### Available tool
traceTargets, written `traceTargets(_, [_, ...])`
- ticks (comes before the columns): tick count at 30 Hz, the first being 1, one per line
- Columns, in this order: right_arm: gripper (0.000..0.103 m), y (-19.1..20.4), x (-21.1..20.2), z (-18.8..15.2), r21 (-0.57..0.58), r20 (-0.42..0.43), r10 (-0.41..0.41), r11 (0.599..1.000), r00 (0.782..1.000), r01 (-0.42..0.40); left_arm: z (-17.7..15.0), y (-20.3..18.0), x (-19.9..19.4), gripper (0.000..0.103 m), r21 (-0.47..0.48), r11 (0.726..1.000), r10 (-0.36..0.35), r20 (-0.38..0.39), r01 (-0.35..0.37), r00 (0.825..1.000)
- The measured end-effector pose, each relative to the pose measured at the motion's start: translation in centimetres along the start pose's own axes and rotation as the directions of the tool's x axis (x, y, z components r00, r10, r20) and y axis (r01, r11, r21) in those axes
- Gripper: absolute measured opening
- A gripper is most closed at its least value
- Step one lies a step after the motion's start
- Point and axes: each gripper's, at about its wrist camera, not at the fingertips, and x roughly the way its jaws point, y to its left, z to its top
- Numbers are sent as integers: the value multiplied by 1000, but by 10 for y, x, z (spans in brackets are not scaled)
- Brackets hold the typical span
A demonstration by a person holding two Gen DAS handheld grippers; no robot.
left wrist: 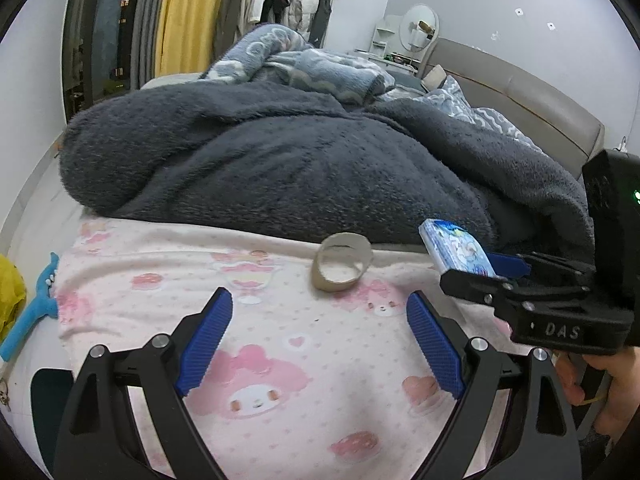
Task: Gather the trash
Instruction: 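Move the left tool to the beige tape ring and grasp it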
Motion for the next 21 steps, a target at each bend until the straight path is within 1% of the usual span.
traceTargets(3, [60, -7, -2, -5, -3, -11, 11, 1000, 1000, -11, 3, -6, 11, 89, 10, 1000, -4, -14, 4, 1000])
traceTargets(8, [60, -17, -6, -10, -5, -20, 20, 1000, 1000, -20, 9, -16, 31, 82, 53, 999, 0, -38, 2, 999])
traceTargets(13, [60, -27, -11, -12, 1, -17, 22, 1000, 1000, -22, 13, -24, 52, 78, 92, 996, 0, -70, 6, 998])
traceTargets(17, [60, -33, -15, -15, 4, -17, 26, 1000, 1000, -26, 15, -22, 65, 77, 82, 997, 3, -97, 6, 995])
traceTargets(21, [60, -35, -15, -16, 1, -21, 32, 999, 999, -32, 17, -22, 74, 74, 89, 996, 14, -108, -4, 994])
